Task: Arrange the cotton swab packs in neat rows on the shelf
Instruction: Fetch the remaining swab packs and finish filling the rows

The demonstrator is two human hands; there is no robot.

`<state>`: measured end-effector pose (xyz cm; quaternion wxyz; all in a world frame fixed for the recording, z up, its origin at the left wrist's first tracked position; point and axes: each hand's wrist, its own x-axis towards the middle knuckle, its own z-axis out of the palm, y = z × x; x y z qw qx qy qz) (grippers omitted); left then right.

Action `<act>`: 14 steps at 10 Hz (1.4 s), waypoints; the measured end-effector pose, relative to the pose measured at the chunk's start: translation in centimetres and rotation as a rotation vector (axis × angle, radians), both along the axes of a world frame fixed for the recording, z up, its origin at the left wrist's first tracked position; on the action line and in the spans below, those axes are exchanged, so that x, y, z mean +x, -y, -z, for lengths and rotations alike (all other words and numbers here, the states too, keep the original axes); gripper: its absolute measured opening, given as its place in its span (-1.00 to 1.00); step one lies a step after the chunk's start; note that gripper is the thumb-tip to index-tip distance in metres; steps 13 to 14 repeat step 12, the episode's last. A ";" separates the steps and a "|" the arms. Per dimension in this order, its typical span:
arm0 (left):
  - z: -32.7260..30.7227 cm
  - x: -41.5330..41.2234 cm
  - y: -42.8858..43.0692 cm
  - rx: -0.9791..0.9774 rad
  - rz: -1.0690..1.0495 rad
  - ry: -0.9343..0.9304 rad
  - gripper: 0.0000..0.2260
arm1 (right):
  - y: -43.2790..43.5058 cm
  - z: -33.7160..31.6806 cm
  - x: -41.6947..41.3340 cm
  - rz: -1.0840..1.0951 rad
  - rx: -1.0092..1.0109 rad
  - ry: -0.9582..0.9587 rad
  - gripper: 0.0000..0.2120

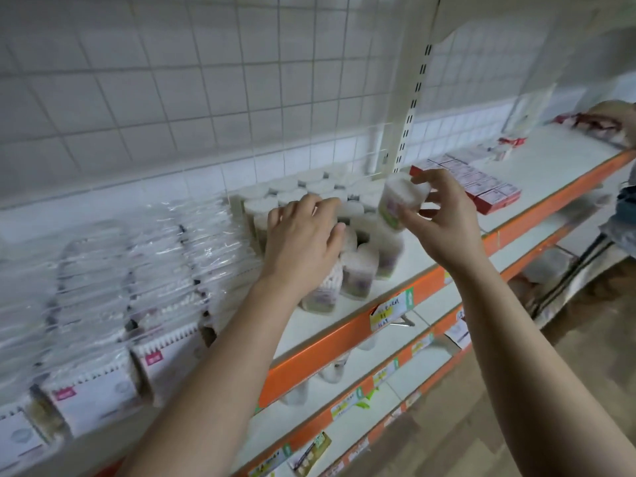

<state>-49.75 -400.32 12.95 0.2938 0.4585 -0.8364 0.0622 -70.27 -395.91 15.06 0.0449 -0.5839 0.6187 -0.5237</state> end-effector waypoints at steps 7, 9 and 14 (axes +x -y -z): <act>0.3 -9.1 -1.0 0.031 -0.281 -0.005 -0.49 | 1.9 4.9 -10.3 -0.351 0.128 -0.020 -0.65; 0.4 -9.4 -1.4 0.026 -0.311 0.004 -0.49 | 2.5 6.3 -10.0 -0.433 0.246 -0.075 -0.64; 0.3 -8.9 -2.2 0.055 -0.339 0.026 -0.52 | 3.1 6.4 -9.7 -0.445 0.129 -0.154 -0.60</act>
